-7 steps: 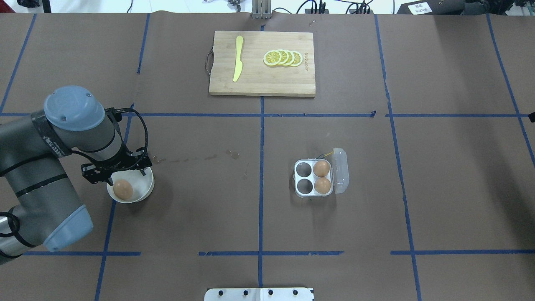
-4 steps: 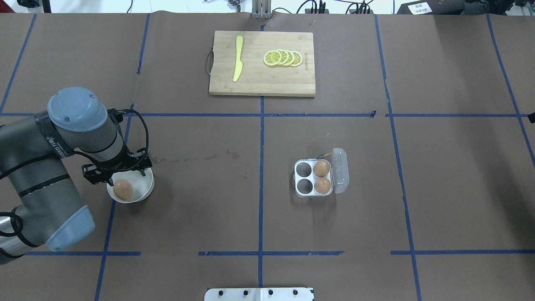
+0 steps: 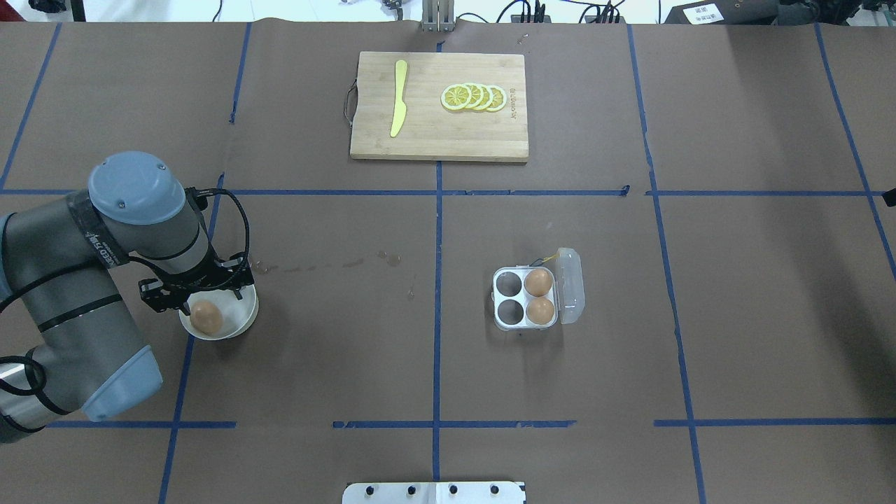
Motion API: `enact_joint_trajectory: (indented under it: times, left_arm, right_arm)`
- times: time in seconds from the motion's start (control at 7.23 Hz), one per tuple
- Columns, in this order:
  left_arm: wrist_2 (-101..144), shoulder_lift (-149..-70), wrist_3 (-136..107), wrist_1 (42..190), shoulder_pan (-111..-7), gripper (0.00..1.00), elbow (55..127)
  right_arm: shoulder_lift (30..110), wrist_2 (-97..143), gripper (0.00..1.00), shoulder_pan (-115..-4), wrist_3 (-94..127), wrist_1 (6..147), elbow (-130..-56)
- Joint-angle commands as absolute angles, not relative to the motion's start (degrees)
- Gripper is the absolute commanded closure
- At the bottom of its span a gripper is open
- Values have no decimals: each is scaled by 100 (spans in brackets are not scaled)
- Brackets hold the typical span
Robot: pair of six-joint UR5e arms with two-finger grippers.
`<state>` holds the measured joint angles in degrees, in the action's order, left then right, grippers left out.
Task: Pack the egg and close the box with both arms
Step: 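Lower the left gripper into the bowl and close it on the egg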
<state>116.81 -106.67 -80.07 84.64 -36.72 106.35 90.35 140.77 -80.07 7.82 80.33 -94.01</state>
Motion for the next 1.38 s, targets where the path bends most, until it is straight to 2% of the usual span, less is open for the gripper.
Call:
enact_joint_trajectory:
  times: [0.0, 1.25]
  left_arm:
    - [11681, -10670, -8007, 8464, -3613, 22, 10556]
    - [11681, -10679, -7989, 8473, -3604, 25, 10433]
  right_arm:
    - [9035, 14080, 0, -8007, 791, 8033, -9396]
    - [9035, 14080, 0, -7998, 791, 8033, -9404]
